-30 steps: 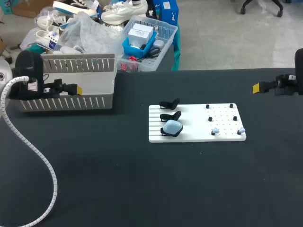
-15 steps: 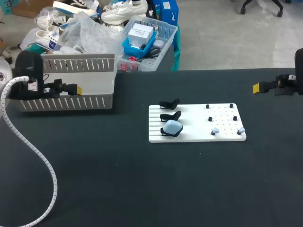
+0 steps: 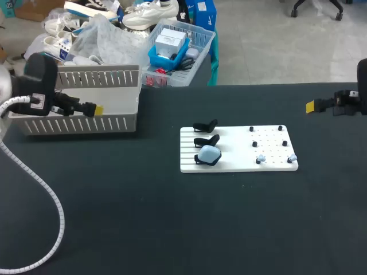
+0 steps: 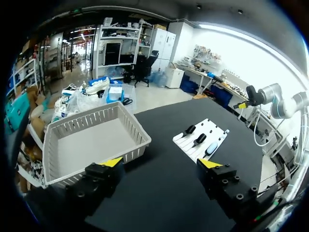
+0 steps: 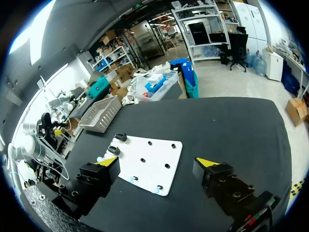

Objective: Pick up each earbud case from the left stands, insert the matching earbuds, close the lid, and place the case in the box.

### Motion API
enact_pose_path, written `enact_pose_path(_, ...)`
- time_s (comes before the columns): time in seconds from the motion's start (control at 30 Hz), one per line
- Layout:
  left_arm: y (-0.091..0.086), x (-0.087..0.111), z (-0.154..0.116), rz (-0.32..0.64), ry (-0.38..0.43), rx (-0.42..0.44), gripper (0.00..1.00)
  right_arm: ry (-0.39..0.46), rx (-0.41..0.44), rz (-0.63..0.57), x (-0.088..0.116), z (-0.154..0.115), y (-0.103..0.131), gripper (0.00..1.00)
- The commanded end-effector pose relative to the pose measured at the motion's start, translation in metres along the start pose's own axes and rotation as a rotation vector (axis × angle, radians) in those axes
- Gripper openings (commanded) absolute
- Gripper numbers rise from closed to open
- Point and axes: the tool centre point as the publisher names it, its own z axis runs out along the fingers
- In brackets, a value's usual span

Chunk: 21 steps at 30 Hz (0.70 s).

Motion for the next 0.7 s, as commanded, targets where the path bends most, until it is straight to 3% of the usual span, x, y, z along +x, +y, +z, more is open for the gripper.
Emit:
enact_pose_path(0.03,-0.007,0.010,-0.008,0.128,-0.149,0.226,1.00,0.001,0.006,0.001,-0.001,0.000,0.001,1.00)
enact_pose_path(0.17,-0.017,0.013,-0.002,0.239,-0.202,0.236,1.00,0.001,0.006,0.001,-0.001,0.000,0.001,1.00)
enact_pose_path(0.5,-0.041,0.025,0.008,0.390,-0.231,0.405,1.00,0.001,0.006,0.001,-0.001,0.000,0.001,1.00)
enact_pose_path(0.7,-0.057,0.033,0.012,0.517,-0.241,0.449,1.00,0.001,0.006,0.001,-0.001,0.000,0.001,1.00)
